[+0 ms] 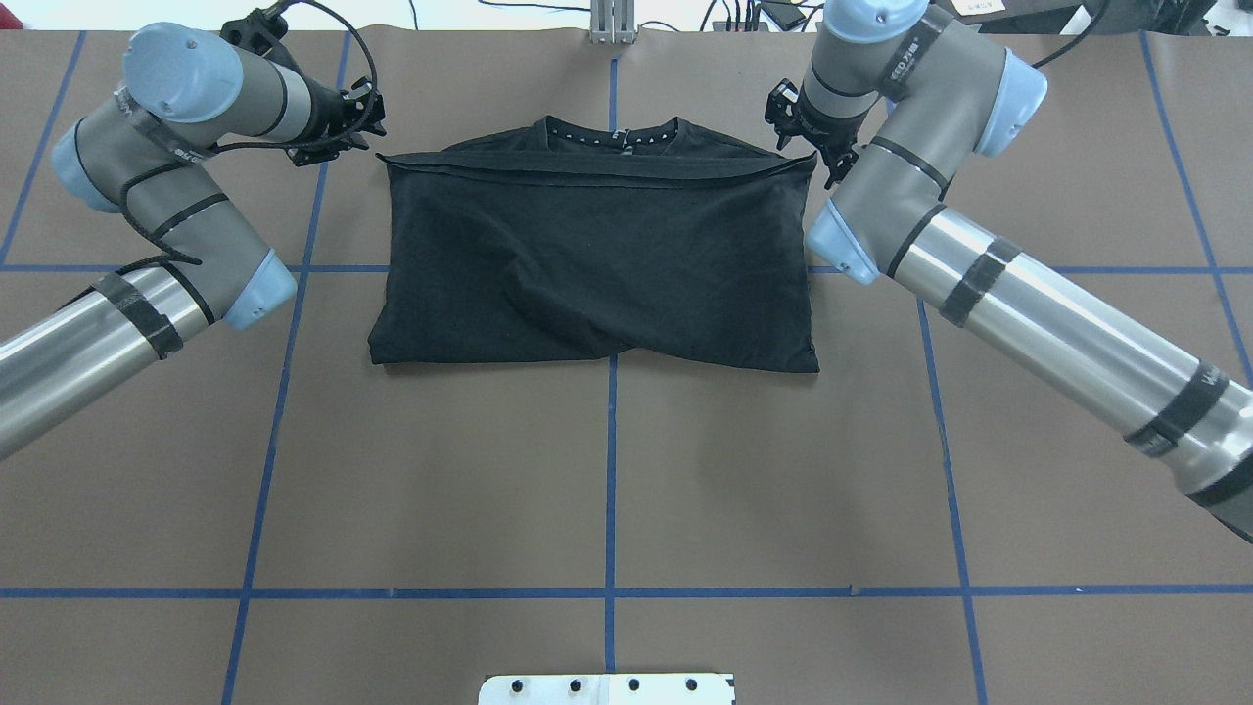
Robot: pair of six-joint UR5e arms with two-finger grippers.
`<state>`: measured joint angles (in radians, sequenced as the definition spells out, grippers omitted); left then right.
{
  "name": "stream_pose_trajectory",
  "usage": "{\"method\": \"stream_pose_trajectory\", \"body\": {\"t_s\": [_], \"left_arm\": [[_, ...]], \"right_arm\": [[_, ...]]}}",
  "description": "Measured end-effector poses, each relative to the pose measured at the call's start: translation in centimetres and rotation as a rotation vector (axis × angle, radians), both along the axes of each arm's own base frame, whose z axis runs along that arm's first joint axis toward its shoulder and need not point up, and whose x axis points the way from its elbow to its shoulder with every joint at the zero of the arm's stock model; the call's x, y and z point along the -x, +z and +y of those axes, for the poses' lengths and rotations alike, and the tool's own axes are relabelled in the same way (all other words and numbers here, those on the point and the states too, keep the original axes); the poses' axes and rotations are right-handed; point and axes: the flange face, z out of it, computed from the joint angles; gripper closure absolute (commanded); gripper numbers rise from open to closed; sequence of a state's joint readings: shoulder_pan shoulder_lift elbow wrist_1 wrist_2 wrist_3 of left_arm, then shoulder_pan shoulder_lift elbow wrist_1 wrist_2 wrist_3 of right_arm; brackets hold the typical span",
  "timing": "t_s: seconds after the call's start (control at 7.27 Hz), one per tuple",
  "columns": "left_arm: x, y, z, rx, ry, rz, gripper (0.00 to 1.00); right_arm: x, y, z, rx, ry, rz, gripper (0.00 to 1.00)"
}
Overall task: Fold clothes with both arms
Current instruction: 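Lower the hem near the collar with both grippers, then move the right gripper to the folded shirt's corner nearest the robot and grasp it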
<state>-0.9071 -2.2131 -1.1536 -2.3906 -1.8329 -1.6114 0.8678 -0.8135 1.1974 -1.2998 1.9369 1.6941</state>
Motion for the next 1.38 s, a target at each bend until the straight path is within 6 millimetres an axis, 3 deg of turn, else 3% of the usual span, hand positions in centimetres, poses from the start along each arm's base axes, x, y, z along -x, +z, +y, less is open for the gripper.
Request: {"method": "stream_pose_trajectory", "body": {"t_s": [0.41, 0.69, 0.96, 1.1, 1.24, 1.38], "left_arm": [[0.4, -0.5, 0.2, -0.008, -0.004, 0.004, 0.62], [0.4, -0.5, 0.3, -0.010, -0.005, 0.003, 0.62], [0.4, -0.6, 0.3, -0.012, -0.006, 0.004, 0.62], [0.4, -0.7, 0.3, -0.013, -0.007, 0.004, 0.62], [0.5, -0.7, 0.2, -0.013, -0.008, 0.004, 0.62], [0.5, -0.7, 0.2, -0.013, -0.009, 0.003, 0.62]], "right_arm": [[-2.6, 2.7, 13.1, -0.049, 0.009, -0.106, 0.00], [-1.0, 4.8, 19.4, -0.106, 0.060, -0.157, 0.00], [-0.2, 5.6, 22.2, -0.159, 0.079, -0.204, 0.01], [0.5, 5.9, 23.3, -0.175, 0.082, -0.199, 0.06], [1.3, 6.2, 24.3, -0.186, 0.081, -0.187, 0.20], [1.7, 6.3, 24.8, -0.192, 0.078, -0.183, 0.56]]}}
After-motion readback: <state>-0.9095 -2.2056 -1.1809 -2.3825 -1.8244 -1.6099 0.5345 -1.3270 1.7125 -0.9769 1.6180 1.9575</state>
